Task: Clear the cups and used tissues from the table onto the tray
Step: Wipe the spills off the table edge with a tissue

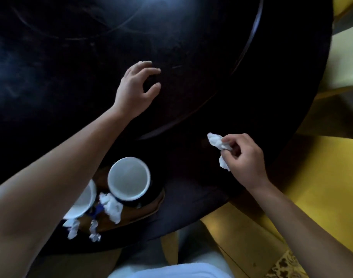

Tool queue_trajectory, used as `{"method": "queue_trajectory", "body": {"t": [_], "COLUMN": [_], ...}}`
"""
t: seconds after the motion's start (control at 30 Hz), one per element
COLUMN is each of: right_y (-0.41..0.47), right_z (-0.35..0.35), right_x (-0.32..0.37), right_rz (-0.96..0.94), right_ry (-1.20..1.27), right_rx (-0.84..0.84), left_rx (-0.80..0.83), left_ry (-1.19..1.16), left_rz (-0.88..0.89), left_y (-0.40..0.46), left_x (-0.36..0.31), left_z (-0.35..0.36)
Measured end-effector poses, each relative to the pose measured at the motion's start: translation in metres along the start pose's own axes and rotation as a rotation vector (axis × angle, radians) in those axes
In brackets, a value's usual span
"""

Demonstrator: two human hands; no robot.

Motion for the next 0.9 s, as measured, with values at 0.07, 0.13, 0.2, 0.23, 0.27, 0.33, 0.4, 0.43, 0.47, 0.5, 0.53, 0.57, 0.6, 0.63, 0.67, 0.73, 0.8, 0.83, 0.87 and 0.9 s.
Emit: {"method": "queue_trajectory", "body": {"t": [0.07,0.13,0.2,0.23,0.27,0.33,0.4,0.43,0.47,0.5,0.53,0.57,0.6,0.63,0.67,0.73,0.8,0.83,0.87,0.9], "right_y": [-0.014,-0.031,-0.055,-0.068,-0.081,-0.109,-0.136,-0.149,-0.160,-0.169,-0.176,-0.181,-0.186,-0.192,-0.197,-0.208,-0.217,-0.220,-0.223,-0.225], "right_z": [0.010,0.016,0.033,0.043,0.054,0.078,0.103,0.117,0.129,0.140,0.149,0.158,0.165,0.172,0.179,0.194,0.213,0.222,0.230,0.236], "right_x": [0.035,0.056,0.081,0.092,0.100,0.114,0.126,0.132,0.140,0.148,0.157,0.166,0.173,0.181,0.188,0.198,0.201,0.201,0.201,0.201], "right_rz": [-0.019,-0.008,-0.016,-0.026,-0.035,-0.049,-0.059,-0.070,-0.084,-0.101,-0.118,-0.130,-0.135,-0.139,-0.146,-0.161,-0.164,-0.162,-0.160,-0.159], "right_ry": [0.067,0.101,0.132,0.141,0.146,0.152,0.142,0.126,0.104,0.078,0.057,0.042,0.030,0.020,0.010,-0.030,-0.089,-0.120,-0.148,-0.172], "right_rx": [0.023,0.031,0.043,0.045,0.050,0.058,0.073,0.084,0.091,0.087,0.075,0.063,0.053,0.044,0.036,0.038,0.050,0.050,0.044,0.029], "left_rx": [-0.024,-0.062,-0.126,-0.143,-0.148,-0.139,-0.110,-0.089,-0.071,-0.064,-0.068,-0.077,-0.088,-0.101,-0.115,-0.142,-0.136,-0.120,-0.102,-0.093], "left_ry": [0.040,0.067,0.170,0.222,0.271,0.350,0.396,0.404,0.400,0.396,0.398,0.395,0.382,0.360,0.340,0.308,0.279,0.270,0.266,0.263], "left_rz": [-0.069,-0.132,-0.188,-0.204,-0.220,-0.238,-0.243,-0.245,-0.243,-0.234,-0.220,-0.207,-0.197,-0.190,-0.184,-0.167,-0.144,-0.131,-0.116,-0.101], "left_y": [-0.029,-0.060,-0.096,-0.113,-0.128,-0.154,-0.171,-0.176,-0.180,-0.183,-0.185,-0.185,-0.186,-0.186,-0.187,-0.191,-0.201,-0.208,-0.218,-0.229], "left_x": [0.038,0.080,0.126,0.148,0.168,0.200,0.223,0.233,0.242,0.248,0.252,0.256,0.258,0.260,0.261,0.264,0.266,0.266,0.266,0.267], "left_z": [-0.042,-0.080,-0.126,-0.144,-0.158,-0.177,-0.183,-0.185,-0.186,-0.186,-0.186,-0.185,-0.184,-0.182,-0.182,-0.184,-0.186,-0.186,-0.184,-0.184]}}
Point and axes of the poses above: each hand's wrist, its own y-axis towards the middle knuckle, its own z-axis out of the palm, x = y × z, the point moved 7 cm from there along y, towards the middle knuckle, and after that the axes turned 3 degrees about -x, right-handed, at the moved point
